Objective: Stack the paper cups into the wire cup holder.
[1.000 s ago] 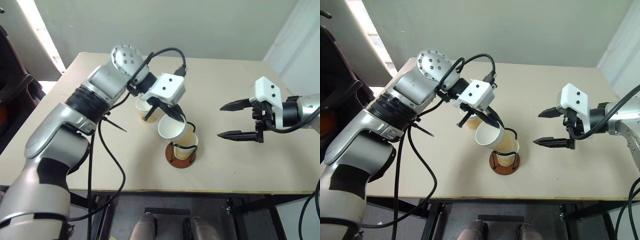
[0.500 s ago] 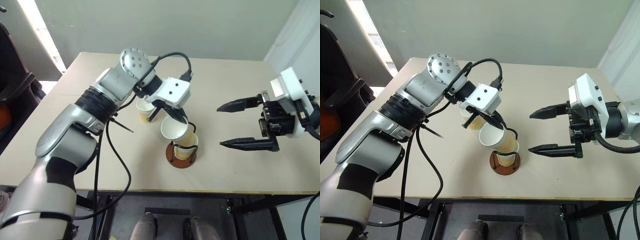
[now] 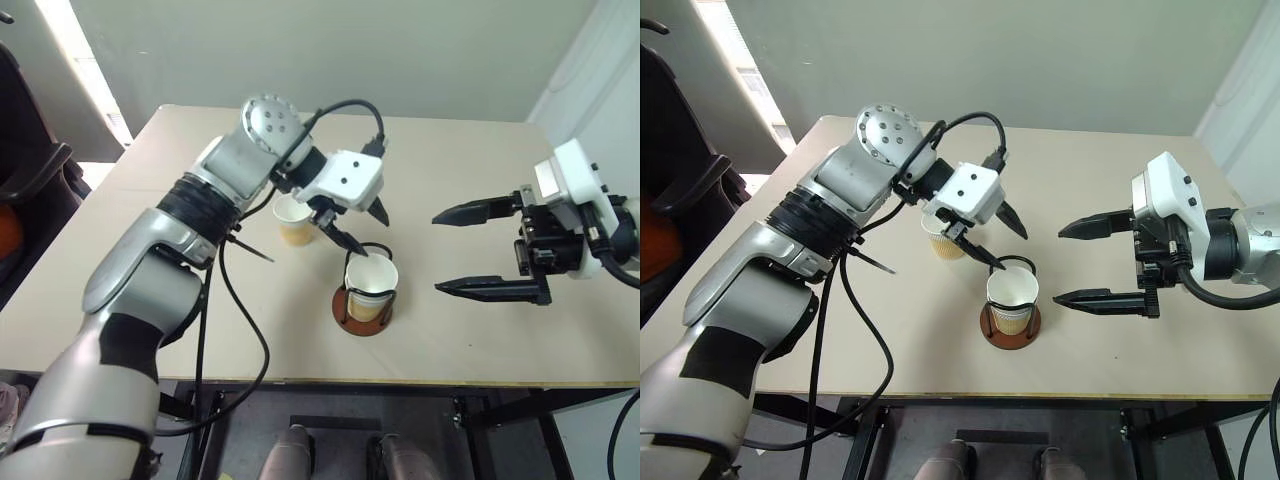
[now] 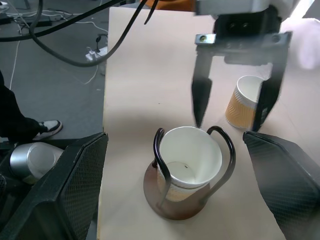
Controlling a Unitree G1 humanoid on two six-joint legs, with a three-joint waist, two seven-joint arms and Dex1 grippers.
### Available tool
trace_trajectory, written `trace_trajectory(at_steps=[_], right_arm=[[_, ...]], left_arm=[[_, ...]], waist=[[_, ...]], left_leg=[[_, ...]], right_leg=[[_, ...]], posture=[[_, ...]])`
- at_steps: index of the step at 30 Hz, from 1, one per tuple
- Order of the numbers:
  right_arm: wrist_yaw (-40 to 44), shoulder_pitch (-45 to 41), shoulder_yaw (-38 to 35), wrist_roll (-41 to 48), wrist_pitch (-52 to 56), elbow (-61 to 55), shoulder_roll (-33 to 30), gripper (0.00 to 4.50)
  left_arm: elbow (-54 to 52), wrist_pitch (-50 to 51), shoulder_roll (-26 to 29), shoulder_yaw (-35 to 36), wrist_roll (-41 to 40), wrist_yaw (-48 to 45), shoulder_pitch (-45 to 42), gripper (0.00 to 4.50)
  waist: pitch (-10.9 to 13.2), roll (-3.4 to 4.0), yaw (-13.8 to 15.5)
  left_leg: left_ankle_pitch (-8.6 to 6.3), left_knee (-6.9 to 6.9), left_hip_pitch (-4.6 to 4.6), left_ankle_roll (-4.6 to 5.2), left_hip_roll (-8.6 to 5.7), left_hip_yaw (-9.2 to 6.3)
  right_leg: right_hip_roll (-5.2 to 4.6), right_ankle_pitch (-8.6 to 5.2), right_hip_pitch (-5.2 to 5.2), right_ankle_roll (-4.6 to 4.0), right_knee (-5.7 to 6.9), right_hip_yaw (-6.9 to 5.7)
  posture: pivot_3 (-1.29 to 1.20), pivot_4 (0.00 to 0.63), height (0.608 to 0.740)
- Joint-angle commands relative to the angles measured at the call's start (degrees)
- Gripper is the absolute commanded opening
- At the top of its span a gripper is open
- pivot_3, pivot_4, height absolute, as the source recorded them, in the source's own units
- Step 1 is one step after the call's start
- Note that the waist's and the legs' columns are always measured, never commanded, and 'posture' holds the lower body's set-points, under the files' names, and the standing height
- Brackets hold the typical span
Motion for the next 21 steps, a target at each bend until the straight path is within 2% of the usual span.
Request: trace_trajectory(at_steps=[1, 4, 7, 13, 21], right_arm=[[-1.04, -2.49, 2.28, -1.82, -1.98, 0.79, 0.69, 4.50], [-9.70, -9.18, 10.74, -9.86, -1.88, 5.82, 7.59, 4.50], [-12.03, -12.03, 15.63, -13.67, -1.55, 8.42, 11.86, 4.50], [-14.87, -14.85, 17.44, -17.29, -1.03, 12.00, 15.95, 4.50], [-15.84, -13.76, 16.24, -17.44, 0.98, 9.56, 16.61, 4.50]], left_arm=[[5.79, -1.91, 2.62, 4.01, 6.02, -0.41, -0.84, 3.02], [14.75, -4.52, 6.09, 4.49, 12.84, 1.92, -0.48, 3.02], [21.24, -4.68, 5.16, 7.05, 14.55, 2.34, -0.90, 3.02], [28.19, -5.45, 2.77, 9.25, 20.45, 5.45, -1.72, 3.02], [32.65, -7.18, 0.26, 9.35, 28.13, 11.49, -0.93, 3.02]], waist=[[-0.01, 0.02, -0.02], [-0.03, 0.06, -1.18], [-0.03, 0.06, -1.37], [-0.03, 0.07, 0.10], [-0.03, 0.07, 0.00]], left_leg=[[0.00, 0.00, 0.01, 0.00, 0.00, 0.00], [-0.02, -0.02, 0.27, 0.04, 0.00, 0.04], [0.00, -0.13, 0.37, 0.09, 0.00, 0.04], [-0.04, 0.01, -0.23, 0.25, -0.06, 0.02], [-0.15, 0.08, -0.25, 0.39, -0.07, 0.58]], right_leg=[[0.01, 0.00, 0.00, 0.00, 0.00, 0.01], [0.07, 0.06, 0.00, -0.05, 0.02, 0.25], [0.07, 0.14, 0.01, -0.03, 0.05, 0.29], [-0.04, 0.18, -0.44, -0.02, 0.02, 0.30], [-0.05, 0.11, -0.63, 0.09, -0.08, 0.80]], posture=[[0.00, 0.150, 0.740], [0.00, 0.150, 0.740], [0.00, 0.150, 0.740], [0.00, 0.150, 0.740], [0.00, 0.150, 0.740]])
